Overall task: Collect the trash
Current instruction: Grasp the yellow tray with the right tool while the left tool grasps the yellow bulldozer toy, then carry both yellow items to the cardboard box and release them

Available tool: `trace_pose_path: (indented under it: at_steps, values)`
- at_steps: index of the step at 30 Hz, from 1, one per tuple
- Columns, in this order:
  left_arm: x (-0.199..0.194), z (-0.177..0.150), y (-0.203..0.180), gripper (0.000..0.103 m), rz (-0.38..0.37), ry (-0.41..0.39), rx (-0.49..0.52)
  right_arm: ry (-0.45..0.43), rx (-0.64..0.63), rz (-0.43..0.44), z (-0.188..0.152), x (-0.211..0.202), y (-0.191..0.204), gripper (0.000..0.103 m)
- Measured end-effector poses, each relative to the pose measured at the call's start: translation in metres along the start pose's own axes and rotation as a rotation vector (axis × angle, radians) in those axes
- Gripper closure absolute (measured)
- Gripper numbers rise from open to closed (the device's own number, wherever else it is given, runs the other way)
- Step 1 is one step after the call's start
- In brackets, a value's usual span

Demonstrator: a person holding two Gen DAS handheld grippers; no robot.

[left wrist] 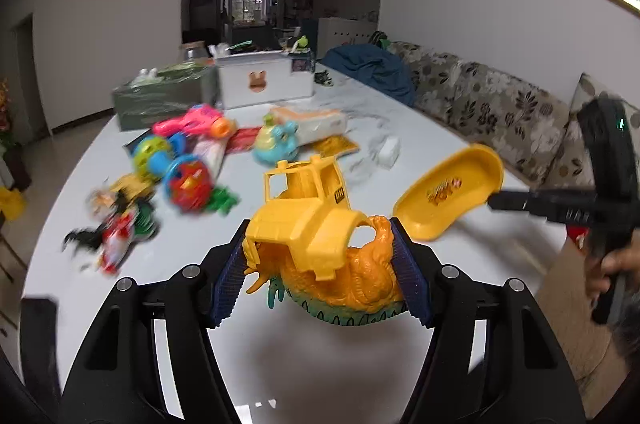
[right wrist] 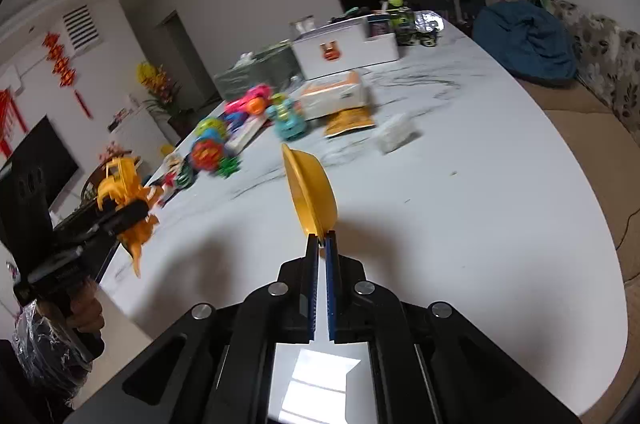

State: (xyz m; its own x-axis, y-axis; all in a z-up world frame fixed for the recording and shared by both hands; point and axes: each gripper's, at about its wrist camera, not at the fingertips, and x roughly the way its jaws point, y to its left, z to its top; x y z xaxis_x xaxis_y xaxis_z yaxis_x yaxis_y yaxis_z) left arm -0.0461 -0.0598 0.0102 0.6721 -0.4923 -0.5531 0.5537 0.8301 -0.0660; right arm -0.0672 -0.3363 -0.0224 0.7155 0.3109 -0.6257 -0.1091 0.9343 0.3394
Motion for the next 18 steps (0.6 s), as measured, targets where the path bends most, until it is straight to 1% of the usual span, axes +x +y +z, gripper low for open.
trace_pose_path:
  at_steps: [3, 6, 10, 14, 16, 18]
  values:
    - [-0.015, -0.021, 0.006, 0.038, 0.002, 0.027, -0.022, 0.011, -0.021, 0.014, -0.012, -0.007, 0.022, 0.1]
    - [-0.033, -0.04, 0.01, 0.039, 0.012, 0.03, -0.019, 0.018, -0.054, 0.027, -0.021, -0.019, 0.043, 0.1]
    - [-0.072, -0.066, 0.003, 0.038, 0.001, 0.023, 0.02, 0.016, -0.108, 0.058, -0.036, -0.043, 0.073, 0.1]
    - [-0.098, -0.088, -0.006, 0.038, -0.012, 0.045, 0.058, 0.031, -0.153, 0.105, -0.058, -0.068, 0.099, 0.1]
    - [-0.103, -0.101, -0.007, 0.038, -0.017, 0.062, 0.074, 0.065, -0.171, 0.134, -0.073, -0.072, 0.11, 0.1]
    - [-0.101, -0.121, -0.008, 0.038, -0.015, 0.099, 0.101, 0.104, -0.187, 0.146, -0.089, -0.067, 0.117, 0.1]
